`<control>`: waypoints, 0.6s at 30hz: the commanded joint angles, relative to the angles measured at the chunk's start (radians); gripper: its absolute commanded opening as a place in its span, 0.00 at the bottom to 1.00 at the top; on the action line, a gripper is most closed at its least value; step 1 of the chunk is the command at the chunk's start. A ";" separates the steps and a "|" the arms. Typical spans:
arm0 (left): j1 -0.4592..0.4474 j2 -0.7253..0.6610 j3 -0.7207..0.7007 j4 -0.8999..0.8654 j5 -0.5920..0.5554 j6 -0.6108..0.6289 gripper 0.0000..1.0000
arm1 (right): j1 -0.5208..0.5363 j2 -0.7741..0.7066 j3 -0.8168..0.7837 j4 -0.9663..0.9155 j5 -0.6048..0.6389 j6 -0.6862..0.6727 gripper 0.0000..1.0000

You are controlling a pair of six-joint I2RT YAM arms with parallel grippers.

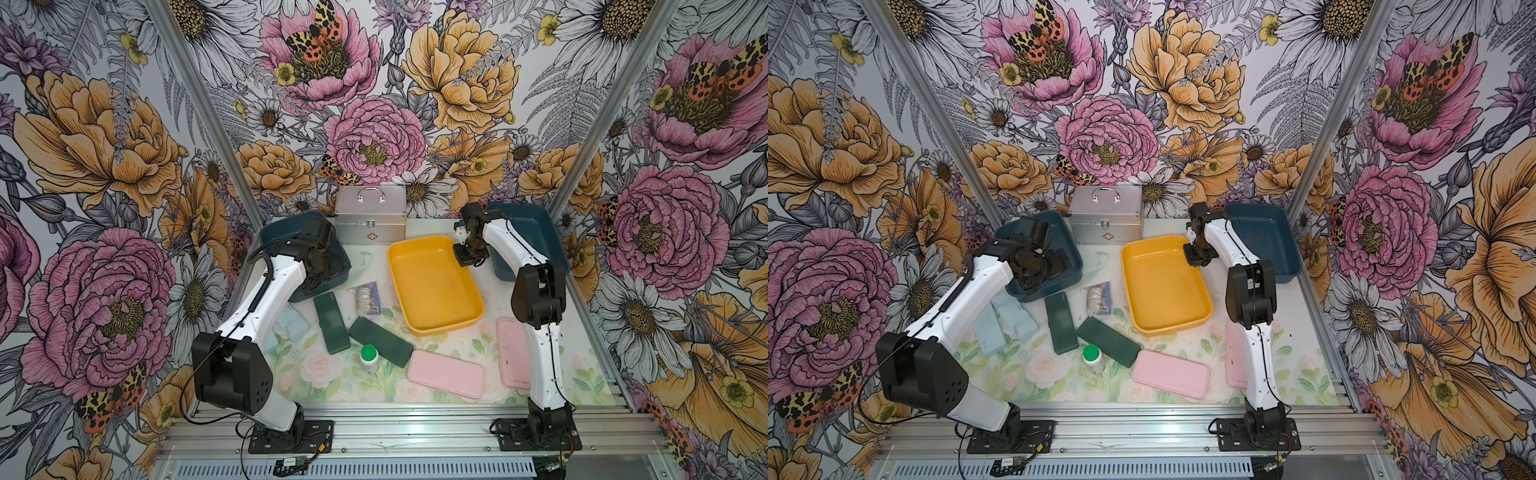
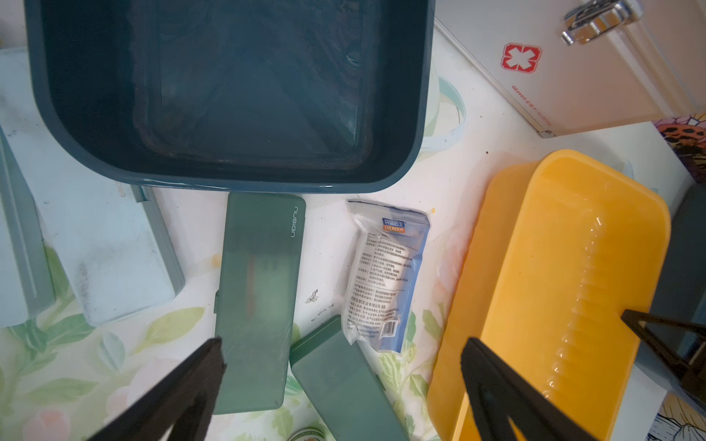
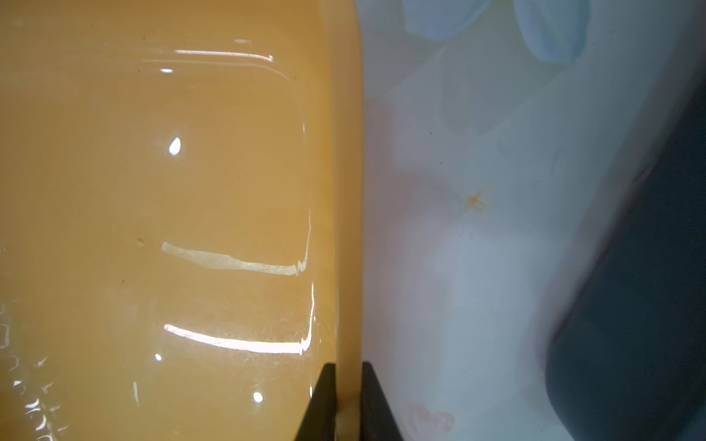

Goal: Place the pencil cases by color into the storage box
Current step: Move the storage box to the center of the board.

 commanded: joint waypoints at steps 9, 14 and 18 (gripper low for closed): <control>0.010 0.039 0.034 0.052 0.033 0.032 0.99 | -0.093 0.042 0.110 -0.035 -0.017 0.159 0.15; 0.010 0.052 0.046 0.056 0.038 0.037 0.99 | -0.111 0.112 0.221 -0.045 -0.040 0.213 0.15; -0.019 0.066 0.079 0.056 0.008 0.077 0.99 | -0.121 0.182 0.333 -0.061 -0.050 0.236 0.15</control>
